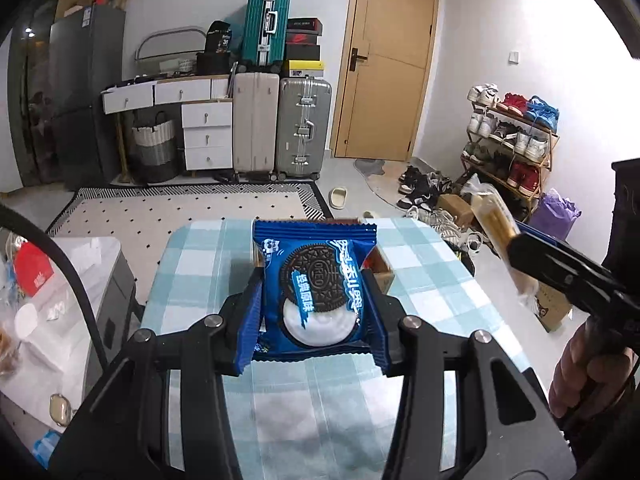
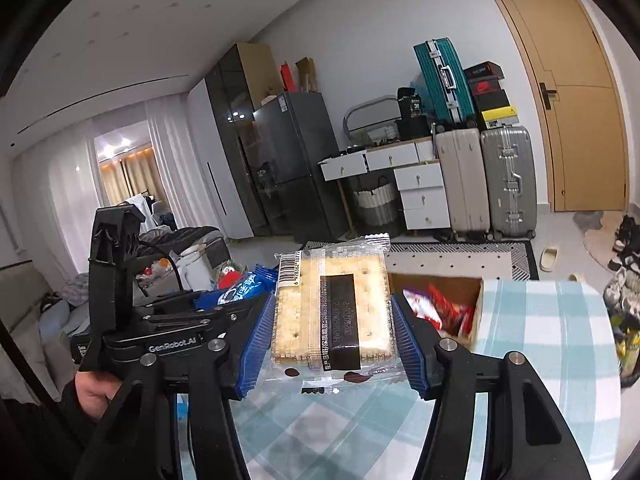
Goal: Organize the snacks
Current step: 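Carry the Oreo pack and cracker pack over the SF box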
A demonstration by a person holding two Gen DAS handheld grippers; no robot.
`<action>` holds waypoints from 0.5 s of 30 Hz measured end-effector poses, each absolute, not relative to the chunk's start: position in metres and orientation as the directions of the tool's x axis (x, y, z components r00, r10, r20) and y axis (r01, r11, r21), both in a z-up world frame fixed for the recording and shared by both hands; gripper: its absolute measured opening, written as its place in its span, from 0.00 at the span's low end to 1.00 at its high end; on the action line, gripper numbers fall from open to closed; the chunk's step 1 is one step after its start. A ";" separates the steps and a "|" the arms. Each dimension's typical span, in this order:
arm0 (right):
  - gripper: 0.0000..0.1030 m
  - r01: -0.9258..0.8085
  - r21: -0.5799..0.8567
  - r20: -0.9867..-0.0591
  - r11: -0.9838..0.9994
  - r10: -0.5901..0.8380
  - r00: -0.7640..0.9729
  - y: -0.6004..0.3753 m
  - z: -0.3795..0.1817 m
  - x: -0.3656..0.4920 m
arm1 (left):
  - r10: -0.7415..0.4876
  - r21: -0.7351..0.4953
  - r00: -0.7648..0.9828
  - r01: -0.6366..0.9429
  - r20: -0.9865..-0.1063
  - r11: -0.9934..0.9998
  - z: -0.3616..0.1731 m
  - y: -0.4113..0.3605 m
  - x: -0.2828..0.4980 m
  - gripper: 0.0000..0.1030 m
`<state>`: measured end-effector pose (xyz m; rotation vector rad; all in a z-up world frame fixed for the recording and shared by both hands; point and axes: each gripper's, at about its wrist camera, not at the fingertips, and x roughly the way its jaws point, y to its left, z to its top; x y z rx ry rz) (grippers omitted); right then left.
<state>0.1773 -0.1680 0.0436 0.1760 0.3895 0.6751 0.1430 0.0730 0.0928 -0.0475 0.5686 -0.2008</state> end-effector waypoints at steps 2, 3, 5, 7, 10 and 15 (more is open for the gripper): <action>0.57 -0.570 0.275 -0.293 0.775 0.632 0.718 -0.167 0.055 0.183 | -0.191 -0.074 0.831 0.180 -0.523 0.981 0.104 0.069 0.143 0.41; 0.57 -0.570 0.272 -0.291 0.775 0.631 0.719 -0.167 0.061 0.186 | -0.187 -0.063 0.834 0.180 -0.519 0.982 0.110 0.067 0.143 0.41; 0.57 -0.577 0.268 -0.285 0.772 0.635 0.718 -0.165 0.071 0.193 | -0.186 -0.058 0.835 0.183 -0.517 0.981 0.120 0.065 0.147 0.41; 0.57 -0.588 0.266 -0.267 0.764 0.645 0.716 -0.165 0.079 0.202 | -0.193 -0.062 0.828 0.189 -0.527 0.980 0.127 0.061 0.157 0.41; 0.57 -0.579 0.269 -0.276 0.770 0.637 0.720 -0.167 0.084 0.221 | -0.200 -0.067 0.819 0.195 -0.538 0.978 0.136 0.058 0.171 0.41; 0.57 -0.540 0.318 -0.302 0.780 0.623 0.722 -0.175 0.086 0.260 | -0.198 -0.049 0.806 0.206 -0.558 0.977 0.143 0.047 0.204 0.41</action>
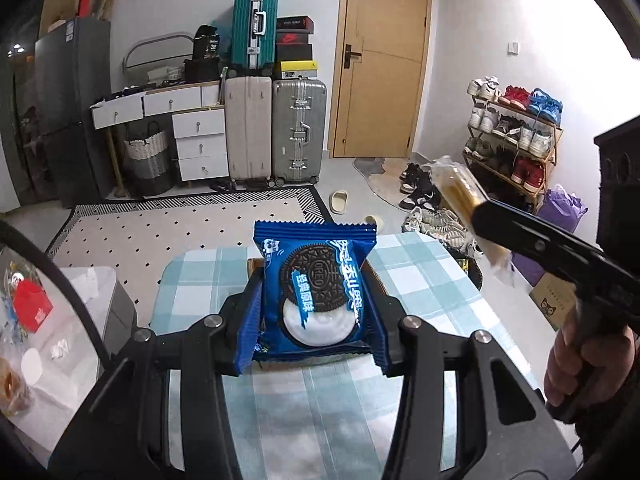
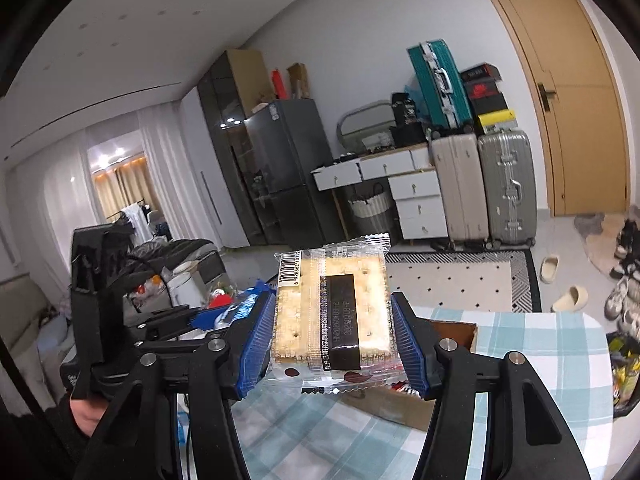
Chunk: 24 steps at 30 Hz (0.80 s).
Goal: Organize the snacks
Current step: 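Carry the Oreo pack and cracker pack over the SF box, then lower both packs into the box and open both tools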
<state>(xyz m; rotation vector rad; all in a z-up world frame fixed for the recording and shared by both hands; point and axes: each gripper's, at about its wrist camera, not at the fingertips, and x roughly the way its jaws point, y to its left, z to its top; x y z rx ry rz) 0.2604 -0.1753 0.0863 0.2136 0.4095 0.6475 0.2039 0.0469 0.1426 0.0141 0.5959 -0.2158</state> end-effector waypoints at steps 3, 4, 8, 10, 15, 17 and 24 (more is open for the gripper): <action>0.57 -0.516 0.335 -0.320 0.788 0.610 0.725 -0.180 0.086 0.286 | -0.188 -0.030 0.797 0.208 -0.574 0.978 0.143 0.039 0.231 0.41; 0.57 -0.507 0.346 -0.326 0.789 0.608 0.724 -0.182 0.086 0.295 | -0.186 -0.028 0.793 0.208 -0.580 0.978 0.143 0.035 0.244 0.41; 0.57 -0.483 0.335 -0.361 0.809 0.584 0.728 -0.183 0.085 0.335 | -0.192 -0.048 0.789 0.202 -0.584 0.978 0.140 0.037 0.297 0.41; 0.57 -0.480 0.315 -0.386 0.819 0.572 0.724 -0.181 0.081 0.354 | -0.191 -0.044 0.787 0.205 -0.587 0.978 0.138 0.035 0.318 0.41; 0.57 -0.464 0.278 -0.450 0.841 0.541 0.710 -0.177 0.066 0.404 | -0.190 -0.033 0.751 0.219 -0.632 0.975 0.117 0.026 0.383 0.41; 0.57 -0.466 0.267 -0.475 0.843 0.536 0.698 -0.174 0.055 0.420 | -0.194 -0.044 0.729 0.220 -0.656 0.975 0.103 0.023 0.412 0.41; 0.57 -0.466 0.301 -0.545 0.832 0.551 0.632 -0.164 0.006 0.456 | -0.193 -0.063 0.645 0.219 -0.740 0.974 0.040 0.014 0.490 0.41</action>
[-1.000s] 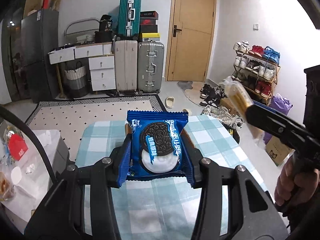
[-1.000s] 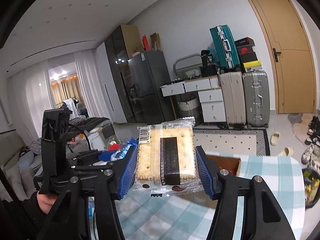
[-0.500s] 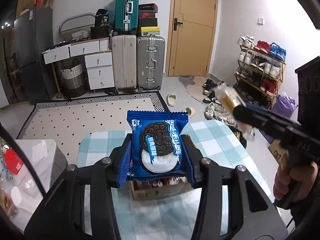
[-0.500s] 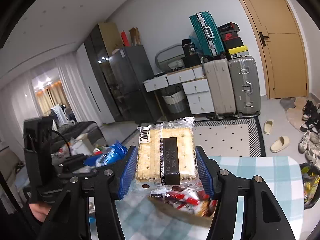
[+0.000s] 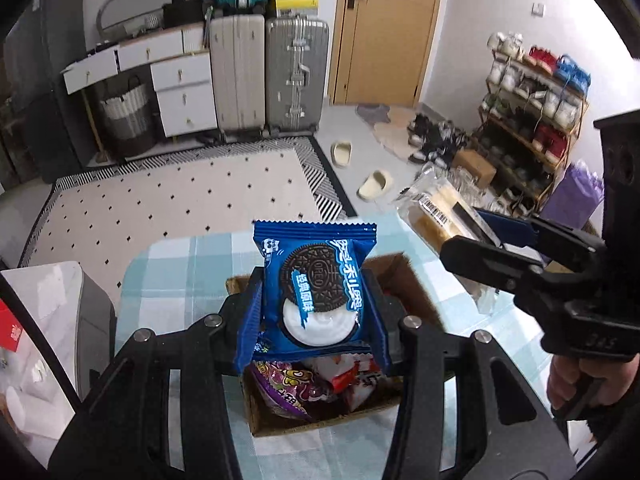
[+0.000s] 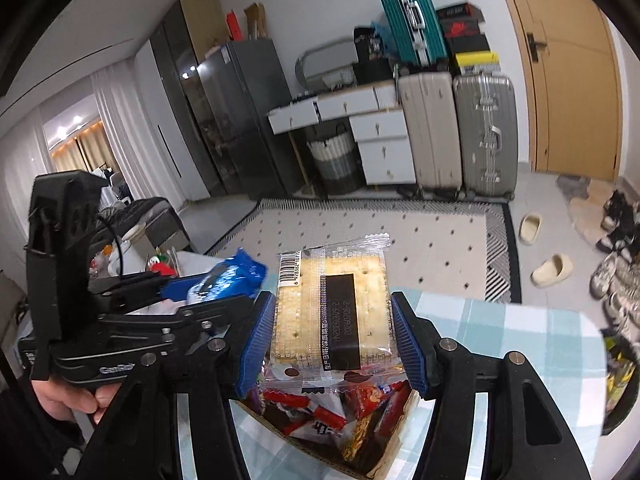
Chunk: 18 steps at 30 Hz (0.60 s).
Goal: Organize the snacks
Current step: 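Lower both packs into the box and open both tools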
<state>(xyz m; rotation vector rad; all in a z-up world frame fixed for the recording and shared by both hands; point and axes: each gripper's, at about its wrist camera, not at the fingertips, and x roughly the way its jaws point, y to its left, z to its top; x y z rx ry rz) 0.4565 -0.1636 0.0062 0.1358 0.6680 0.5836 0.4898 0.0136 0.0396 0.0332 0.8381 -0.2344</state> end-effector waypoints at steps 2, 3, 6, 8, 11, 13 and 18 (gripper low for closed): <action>0.57 -0.456 0.318 -0.562 0.831 0.553 0.615 -0.163 -0.008 0.466 | -0.198 -0.071 0.615 0.225 -0.763 0.972 0.022 0.012 0.504 0.41; 0.57 -0.452 0.329 -0.571 0.829 0.556 0.604 -0.163 -0.015 0.469 | -0.195 -0.070 0.611 0.222 -0.768 0.973 0.013 0.014 0.508 0.41; 0.57 -0.447 0.341 -0.598 0.827 0.558 0.576 -0.160 -0.032 0.477 | -0.183 -0.069 0.598 0.208 -0.780 0.976 -0.008 0.018 0.523 0.41; 0.57 -0.446 0.326 -0.619 0.834 0.545 0.566 -0.157 -0.044 0.481 | -0.176 -0.065 0.592 0.204 -0.786 0.977 -0.021 0.020 0.528 0.41; 0.57 -0.432 0.349 -0.638 0.831 0.549 0.540 -0.156 -0.062 0.484 | -0.172 -0.057 0.588 0.209 -0.790 0.976 -0.033 0.020 0.530 0.41; 0.57 -0.427 0.353 -0.644 0.833 0.547 0.534 -0.156 -0.068 0.486 | -0.171 -0.050 0.588 0.217 -0.791 0.975 -0.039 0.019 0.530 0.41; 0.57 -0.424 0.349 -0.644 0.836 0.543 0.539 -0.156 -0.073 0.486 | -0.171 -0.053 0.582 0.214 -0.795 0.975 -0.050 0.019 0.531 0.41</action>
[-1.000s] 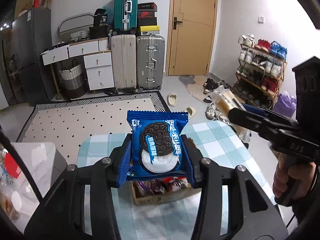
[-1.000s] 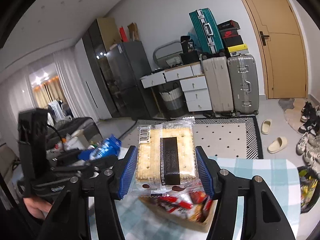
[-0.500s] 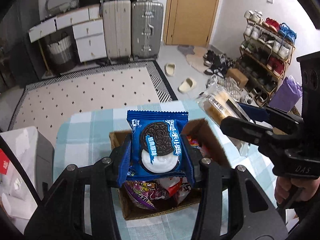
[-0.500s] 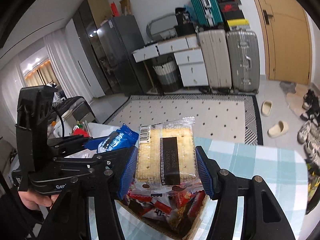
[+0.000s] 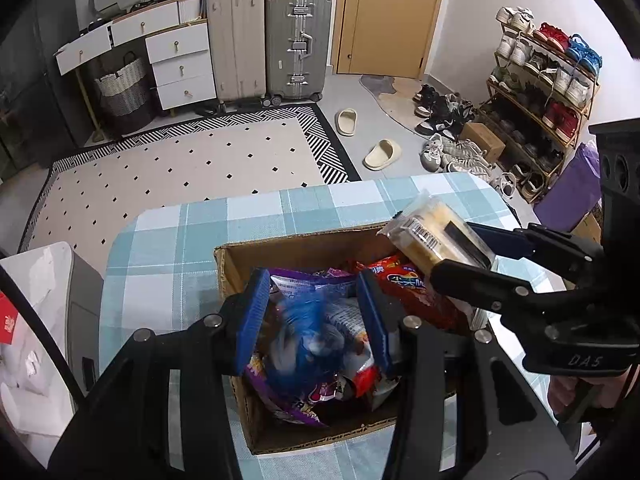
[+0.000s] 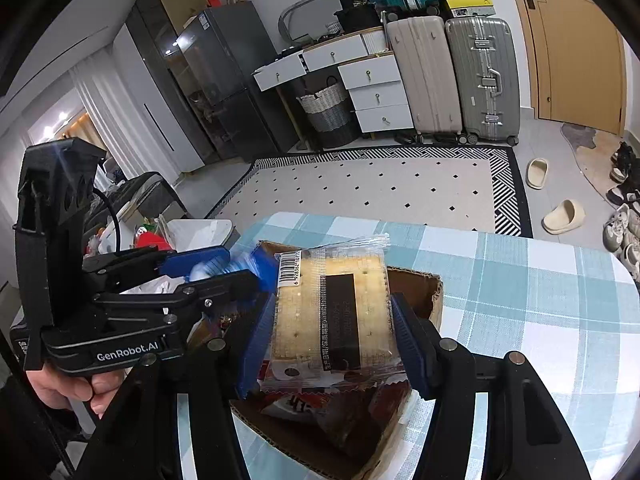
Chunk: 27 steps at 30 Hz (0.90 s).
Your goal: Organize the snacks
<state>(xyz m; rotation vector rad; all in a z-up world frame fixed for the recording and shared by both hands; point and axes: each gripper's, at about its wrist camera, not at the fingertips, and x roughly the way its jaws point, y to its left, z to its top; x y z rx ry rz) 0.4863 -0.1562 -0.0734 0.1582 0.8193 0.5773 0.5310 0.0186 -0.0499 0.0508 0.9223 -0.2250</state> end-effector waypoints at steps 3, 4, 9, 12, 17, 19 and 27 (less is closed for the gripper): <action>0.57 -0.420 0.340 -0.646 0.841 0.534 0.546 -0.154 -0.073 0.484 | -0.175 -0.054 0.575 0.222 -0.799 0.974 -0.055 0.020 0.524 0.41; 0.57 -0.423 0.343 -0.649 0.838 0.537 0.538 -0.154 -0.074 0.483 | -0.176 -0.055 0.576 0.222 -0.798 0.973 -0.054 0.020 0.516 0.41; 0.71 -0.440 0.328 -0.641 0.836 0.539 0.546 -0.151 -0.066 0.470 | -0.164 -0.032 0.586 0.228 -0.794 0.973 -0.045 0.026 0.492 0.42; 0.71 -0.448 0.330 -0.624 0.831 0.548 0.557 -0.152 -0.056 0.461 | -0.170 -0.044 0.599 0.220 -0.782 0.975 -0.036 0.031 0.476 0.45; 0.71 -0.466 0.316 -0.593 0.826 0.556 0.583 -0.155 -0.033 0.433 | -0.173 -0.048 0.646 0.207 -0.743 0.977 -0.015 0.037 0.437 0.53; 0.71 -0.472 0.310 -0.578 0.825 0.558 0.595 -0.157 -0.023 0.421 | -0.171 -0.049 0.675 0.196 -0.718 0.979 -0.005 0.040 0.418 0.59; 0.75 -0.490 0.270 -0.499 0.829 0.555 0.665 -0.167 0.012 0.359 | -0.148 -0.011 0.767 0.181 -0.624 0.983 0.032 0.041 0.342 0.77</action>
